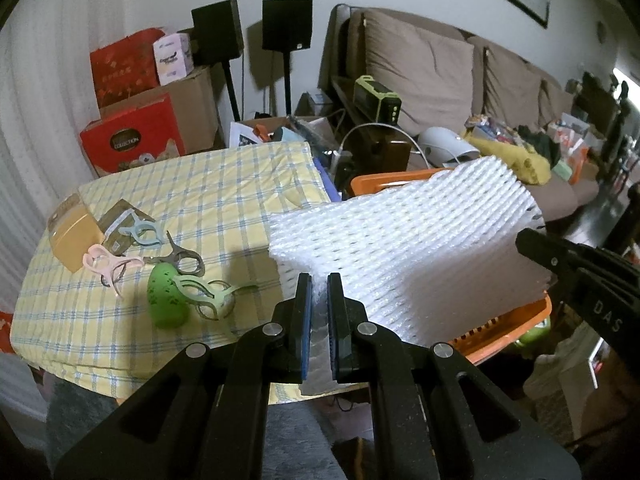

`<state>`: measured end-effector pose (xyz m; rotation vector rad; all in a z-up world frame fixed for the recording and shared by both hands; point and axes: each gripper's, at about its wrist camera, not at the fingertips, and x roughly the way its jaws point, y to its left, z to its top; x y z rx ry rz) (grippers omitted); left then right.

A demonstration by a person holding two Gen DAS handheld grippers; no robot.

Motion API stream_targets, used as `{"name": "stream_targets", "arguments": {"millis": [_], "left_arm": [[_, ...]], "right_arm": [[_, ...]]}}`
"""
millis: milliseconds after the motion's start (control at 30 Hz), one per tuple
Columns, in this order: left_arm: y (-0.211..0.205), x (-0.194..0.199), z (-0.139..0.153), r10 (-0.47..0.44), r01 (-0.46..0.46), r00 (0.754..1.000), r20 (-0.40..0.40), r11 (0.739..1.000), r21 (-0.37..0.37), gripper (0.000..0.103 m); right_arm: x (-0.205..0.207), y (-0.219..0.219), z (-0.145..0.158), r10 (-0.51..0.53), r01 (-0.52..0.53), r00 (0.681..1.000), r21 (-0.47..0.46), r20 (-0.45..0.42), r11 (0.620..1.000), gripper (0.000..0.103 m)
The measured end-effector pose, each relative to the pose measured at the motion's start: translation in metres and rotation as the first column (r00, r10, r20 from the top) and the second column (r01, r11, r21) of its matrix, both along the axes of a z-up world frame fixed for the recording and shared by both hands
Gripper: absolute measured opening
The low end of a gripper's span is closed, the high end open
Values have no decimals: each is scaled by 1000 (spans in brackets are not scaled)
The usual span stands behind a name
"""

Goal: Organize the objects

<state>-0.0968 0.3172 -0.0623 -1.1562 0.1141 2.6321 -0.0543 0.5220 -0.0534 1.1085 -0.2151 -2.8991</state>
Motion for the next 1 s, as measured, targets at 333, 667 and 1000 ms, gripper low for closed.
{"name": "stream_targets", "arguments": {"millis": [333,667,1000], "left_arm": [[5,5,7,-9,9,1000,-8,1000,7,7],[10,5,0,-29,29,999,22,999,21,7],[14,7,2,-38,38,999,19,999,25,7]], "right_arm": [[4,4,4,0,0,1000,-13,-12,1000,10],[3,11,4,4,-4,1000,-4,17,1000,10],[5,9,6,9,-9,1000,16,18,1000,10]]}}
